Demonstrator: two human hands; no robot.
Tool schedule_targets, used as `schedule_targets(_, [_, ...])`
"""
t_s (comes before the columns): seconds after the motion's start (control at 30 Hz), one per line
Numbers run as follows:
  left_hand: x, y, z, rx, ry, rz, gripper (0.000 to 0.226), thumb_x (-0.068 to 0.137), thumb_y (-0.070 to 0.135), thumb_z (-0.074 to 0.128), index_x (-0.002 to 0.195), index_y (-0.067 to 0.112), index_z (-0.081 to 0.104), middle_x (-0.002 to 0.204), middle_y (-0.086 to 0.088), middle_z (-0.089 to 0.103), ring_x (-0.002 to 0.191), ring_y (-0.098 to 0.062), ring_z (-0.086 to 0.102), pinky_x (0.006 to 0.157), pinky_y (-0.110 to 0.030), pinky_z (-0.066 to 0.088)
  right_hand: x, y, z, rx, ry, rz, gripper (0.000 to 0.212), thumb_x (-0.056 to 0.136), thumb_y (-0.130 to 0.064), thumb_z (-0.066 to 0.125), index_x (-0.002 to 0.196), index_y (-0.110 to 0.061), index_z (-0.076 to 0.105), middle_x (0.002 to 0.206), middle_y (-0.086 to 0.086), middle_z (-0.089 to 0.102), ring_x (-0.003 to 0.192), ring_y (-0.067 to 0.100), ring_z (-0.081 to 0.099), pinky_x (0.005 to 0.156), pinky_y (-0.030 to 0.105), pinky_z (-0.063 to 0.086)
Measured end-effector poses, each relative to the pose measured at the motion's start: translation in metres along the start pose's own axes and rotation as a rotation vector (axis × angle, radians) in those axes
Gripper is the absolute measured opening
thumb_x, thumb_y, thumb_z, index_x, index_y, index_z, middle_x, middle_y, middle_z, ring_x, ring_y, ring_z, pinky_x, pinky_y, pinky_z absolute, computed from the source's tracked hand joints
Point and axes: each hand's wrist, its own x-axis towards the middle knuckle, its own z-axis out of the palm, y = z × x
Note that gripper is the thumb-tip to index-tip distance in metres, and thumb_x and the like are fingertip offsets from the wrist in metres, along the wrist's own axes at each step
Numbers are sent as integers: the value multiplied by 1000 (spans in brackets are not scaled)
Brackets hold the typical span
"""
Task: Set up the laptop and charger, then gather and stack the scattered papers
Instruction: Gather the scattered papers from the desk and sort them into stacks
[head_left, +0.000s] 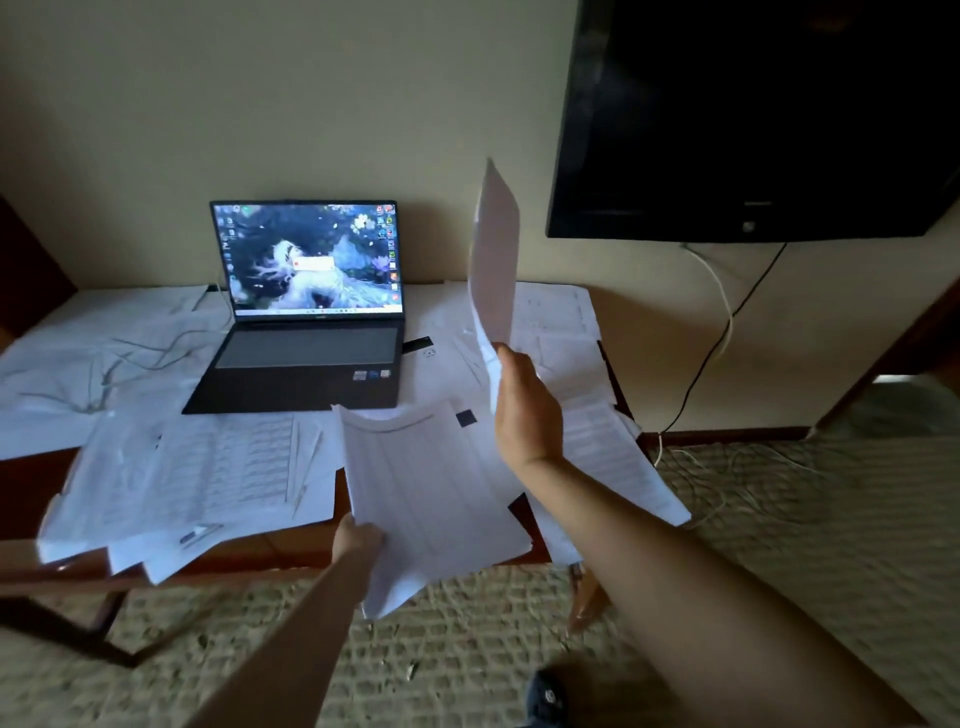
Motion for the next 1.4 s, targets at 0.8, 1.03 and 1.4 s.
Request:
schedule_targets(0.8, [9, -11, -18, -585, -162, -236, 52, 99, 52, 31, 108, 13, 62, 100, -12, 66, 87, -31, 62, 71, -40, 50, -61, 63, 97, 15, -568, 642, 34, 92, -8, 33, 118, -17, 53, 124, 12, 59, 109, 30, 55, 84, 30, 43])
schedule_targets(1.03, [28, -19, -15, -334, -76, -131, 32, 90, 16, 60, 119, 1, 59, 100, -17, 67, 91, -34, 64, 88, -50, 51, -63, 72, 103, 32, -592, 668, 47, 90, 6, 33, 132, -9, 48, 127, 15, 56, 104, 29, 52, 78, 24, 37])
schedule_targets(1.4, [18, -10, -15, -178, -103, -32, 31, 85, -8, 46, 106, 12, 57, 92, -8, 63, 88, -31, 59, 78, -43, 52, -52, 69, 112, 3, -636, 656, 43, 88, 4, 33, 122, -10, 55, 120, 11, 59, 106, 31, 55, 76, 25, 40])
